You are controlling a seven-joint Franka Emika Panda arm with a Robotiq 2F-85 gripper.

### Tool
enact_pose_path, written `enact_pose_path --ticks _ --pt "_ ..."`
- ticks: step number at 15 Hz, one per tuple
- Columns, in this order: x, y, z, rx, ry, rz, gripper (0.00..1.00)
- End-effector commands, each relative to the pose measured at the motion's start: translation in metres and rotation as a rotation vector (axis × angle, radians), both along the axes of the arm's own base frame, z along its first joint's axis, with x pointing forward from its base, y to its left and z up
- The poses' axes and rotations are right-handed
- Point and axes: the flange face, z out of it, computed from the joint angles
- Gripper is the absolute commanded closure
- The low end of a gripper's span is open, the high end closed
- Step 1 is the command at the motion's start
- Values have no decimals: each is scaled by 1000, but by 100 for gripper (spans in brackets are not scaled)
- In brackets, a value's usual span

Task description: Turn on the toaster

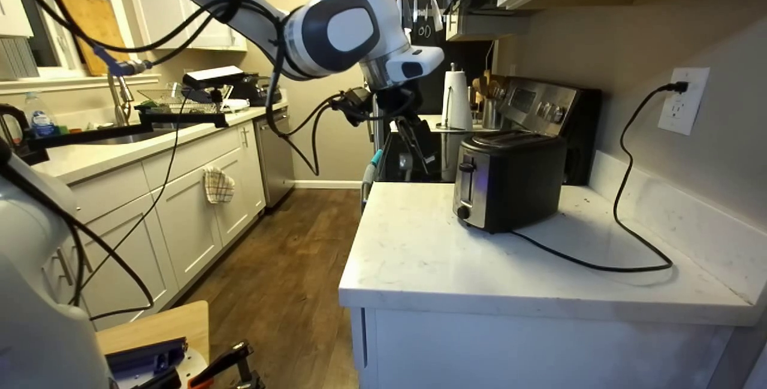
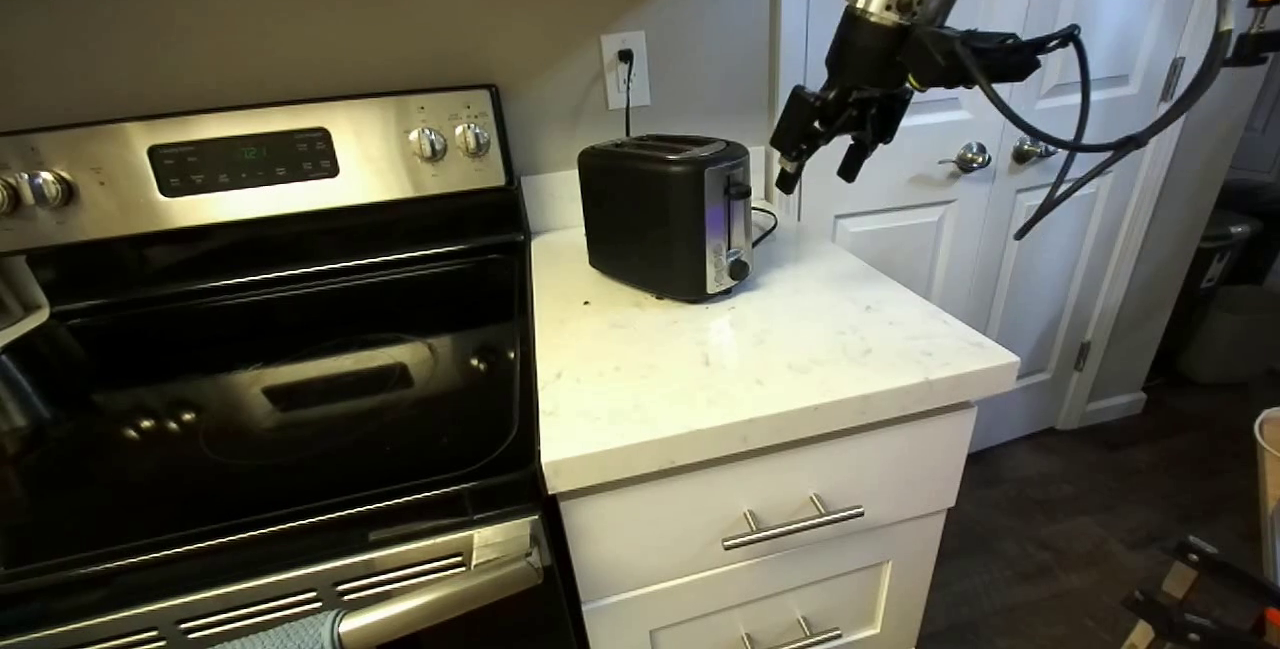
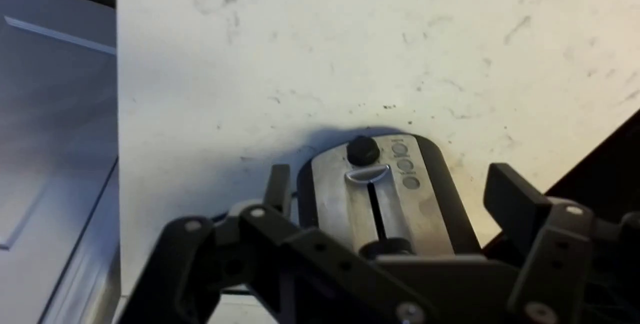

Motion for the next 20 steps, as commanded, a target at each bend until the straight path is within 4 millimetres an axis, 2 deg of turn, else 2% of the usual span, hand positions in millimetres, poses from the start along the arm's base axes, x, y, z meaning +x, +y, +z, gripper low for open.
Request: enact_pose_path --ticks 1,8,12,15,20 --pt "32 12 1 13 -79 7 26" --pt "81 25 -8 -6 -145 -8 71" --pt "98 32 -12 -15 -157 -26 97" --pt "96 36 -17 -12 -127 -51 100" --pt "85 35 -5 -27 -115 -84 100"
